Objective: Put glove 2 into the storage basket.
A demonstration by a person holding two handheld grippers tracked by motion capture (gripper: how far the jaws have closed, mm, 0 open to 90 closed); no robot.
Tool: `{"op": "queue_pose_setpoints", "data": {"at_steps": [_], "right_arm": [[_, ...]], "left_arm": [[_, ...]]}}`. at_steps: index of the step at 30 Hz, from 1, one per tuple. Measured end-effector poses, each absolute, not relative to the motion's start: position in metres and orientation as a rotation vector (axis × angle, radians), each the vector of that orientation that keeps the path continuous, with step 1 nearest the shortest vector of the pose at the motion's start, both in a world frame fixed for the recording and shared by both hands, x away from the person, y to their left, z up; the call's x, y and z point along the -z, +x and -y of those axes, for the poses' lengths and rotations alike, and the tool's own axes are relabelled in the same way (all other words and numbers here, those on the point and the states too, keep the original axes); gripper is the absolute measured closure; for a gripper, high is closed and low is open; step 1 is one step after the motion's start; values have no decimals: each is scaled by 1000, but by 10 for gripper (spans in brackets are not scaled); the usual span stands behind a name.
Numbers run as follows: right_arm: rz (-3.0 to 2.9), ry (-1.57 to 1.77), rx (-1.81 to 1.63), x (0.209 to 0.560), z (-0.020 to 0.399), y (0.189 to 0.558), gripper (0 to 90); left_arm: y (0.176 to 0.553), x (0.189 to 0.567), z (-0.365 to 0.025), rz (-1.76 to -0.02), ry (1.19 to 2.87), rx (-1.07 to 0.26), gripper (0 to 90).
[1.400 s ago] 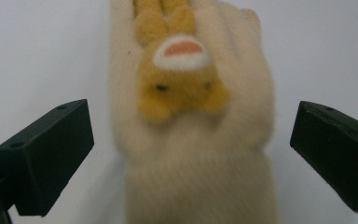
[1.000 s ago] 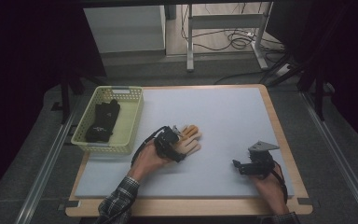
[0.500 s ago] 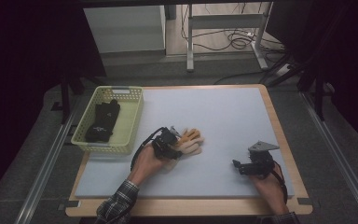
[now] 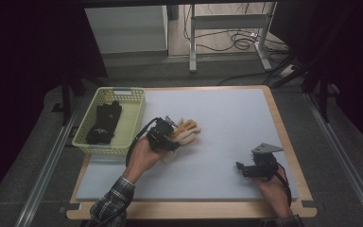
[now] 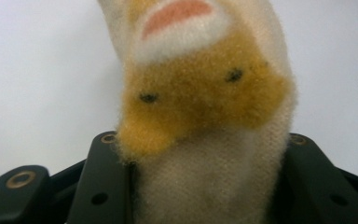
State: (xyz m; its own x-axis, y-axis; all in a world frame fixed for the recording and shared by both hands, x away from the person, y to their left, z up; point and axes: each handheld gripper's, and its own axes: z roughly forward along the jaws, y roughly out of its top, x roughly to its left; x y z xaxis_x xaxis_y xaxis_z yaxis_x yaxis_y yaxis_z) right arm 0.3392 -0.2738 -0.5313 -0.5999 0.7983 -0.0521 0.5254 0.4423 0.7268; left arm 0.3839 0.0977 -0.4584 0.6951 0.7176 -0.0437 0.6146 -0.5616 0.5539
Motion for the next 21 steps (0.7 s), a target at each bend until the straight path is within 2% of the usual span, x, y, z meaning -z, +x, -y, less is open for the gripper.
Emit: {"op": "queue_pose_setpoints", "data": {"at_steps": [10, 21], "right_arm": [[-2308, 1121, -964, 531, 274, 339, 144], [-2308, 1122, -965, 531, 274, 339, 145]], "left_arm": [[395, 424, -138, -1147, 2301, -344, 543], [405, 399, -205, -1351, 2187, -475, 538]]}}
